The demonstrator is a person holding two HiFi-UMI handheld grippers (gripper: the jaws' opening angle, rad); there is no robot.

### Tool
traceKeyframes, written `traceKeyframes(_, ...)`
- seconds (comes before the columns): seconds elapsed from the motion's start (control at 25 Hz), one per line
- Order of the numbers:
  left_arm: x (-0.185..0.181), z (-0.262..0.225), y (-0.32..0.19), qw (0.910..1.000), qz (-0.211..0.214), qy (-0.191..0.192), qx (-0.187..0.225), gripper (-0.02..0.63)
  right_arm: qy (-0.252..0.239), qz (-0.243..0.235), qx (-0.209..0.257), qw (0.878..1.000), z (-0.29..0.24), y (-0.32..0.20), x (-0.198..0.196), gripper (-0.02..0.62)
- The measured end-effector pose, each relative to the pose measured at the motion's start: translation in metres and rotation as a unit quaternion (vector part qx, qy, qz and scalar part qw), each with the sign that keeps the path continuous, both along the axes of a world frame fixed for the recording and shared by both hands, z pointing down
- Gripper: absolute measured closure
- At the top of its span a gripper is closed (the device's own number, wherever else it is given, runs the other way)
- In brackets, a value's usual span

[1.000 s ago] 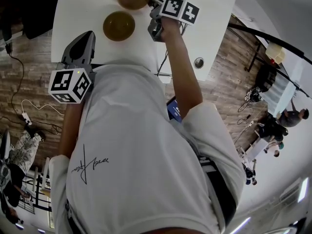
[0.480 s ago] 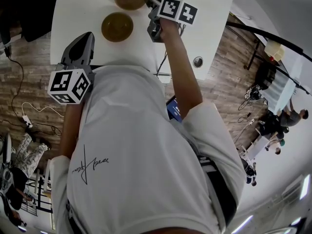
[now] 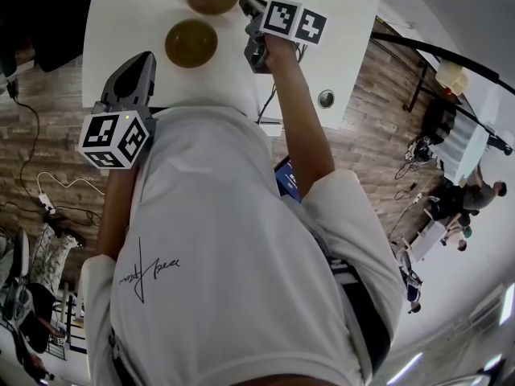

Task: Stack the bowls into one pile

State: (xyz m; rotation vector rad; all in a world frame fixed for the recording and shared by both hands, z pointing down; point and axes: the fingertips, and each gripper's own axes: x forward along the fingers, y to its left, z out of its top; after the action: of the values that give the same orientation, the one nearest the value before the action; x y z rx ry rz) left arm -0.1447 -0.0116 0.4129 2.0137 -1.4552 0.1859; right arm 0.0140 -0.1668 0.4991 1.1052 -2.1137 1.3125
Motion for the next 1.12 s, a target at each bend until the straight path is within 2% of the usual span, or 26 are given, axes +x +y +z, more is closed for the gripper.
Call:
traceKeyframes(0.44, 0.006, 0.005, 0.0, 0.9999, 0.01, 0.003, -0.004, 0.598, 0.008, -0.011, 0.009, 1.0, -0.005, 0.02, 0.013, 0.577)
traceKeyframes(0.8, 0.012, 0.017, 0.001, 0.9994, 0.017, 0.016, -0.024, 0.598, 0.009, -0.024, 0.018, 1.0, -0.012, 0.044, 0.016, 0.581)
traceKeyframes(1.12, 0.015, 0.024, -0.004, 0.999, 0.017, 0.022, -0.033, 0.598, 0.012, -0.046, 0.048, 0.998, -0.035, 0.064, 0.012, 0.583)
